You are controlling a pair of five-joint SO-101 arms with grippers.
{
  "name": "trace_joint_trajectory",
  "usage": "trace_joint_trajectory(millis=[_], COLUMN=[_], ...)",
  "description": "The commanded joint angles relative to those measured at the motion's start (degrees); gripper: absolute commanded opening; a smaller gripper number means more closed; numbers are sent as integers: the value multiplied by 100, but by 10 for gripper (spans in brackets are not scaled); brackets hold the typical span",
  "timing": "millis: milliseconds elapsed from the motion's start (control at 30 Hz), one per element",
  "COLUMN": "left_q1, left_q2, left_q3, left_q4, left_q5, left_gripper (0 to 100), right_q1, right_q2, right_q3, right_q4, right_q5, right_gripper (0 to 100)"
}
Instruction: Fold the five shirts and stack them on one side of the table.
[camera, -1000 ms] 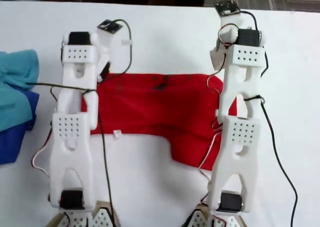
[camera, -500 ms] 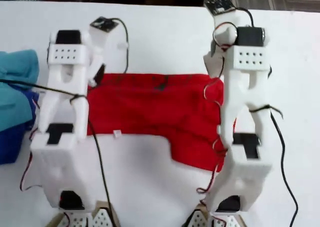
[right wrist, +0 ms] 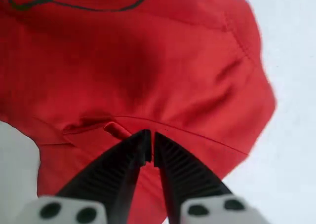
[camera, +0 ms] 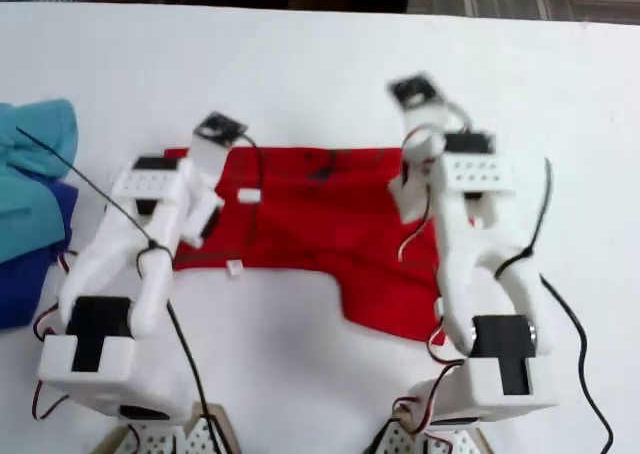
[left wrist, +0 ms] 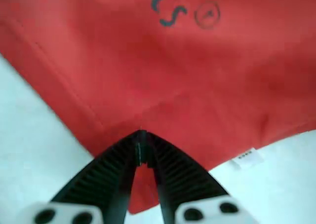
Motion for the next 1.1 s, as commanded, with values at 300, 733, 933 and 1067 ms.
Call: trace_joint_trajectory(millis=[300,733,933,1067], left_q1=[35,18,18,18], left_q2=[-308,-299,-299,-299], left_q3=[1244,1244,1244,1244], left_q4=[-1802,-1881,-1881,-1881], left_q5=[26,44,44,53], left_gripper=[24,24,24,24], right_q1=[-822,-409,-374,-356], right_q2=[-514,-3943,-3538,-2642], right_q3=[2048,2602,3244,3349], right_q4=[-901,-505,-1604,-2035], right_q5=[88,571,571,571], right_gripper=[20,20,20,20])
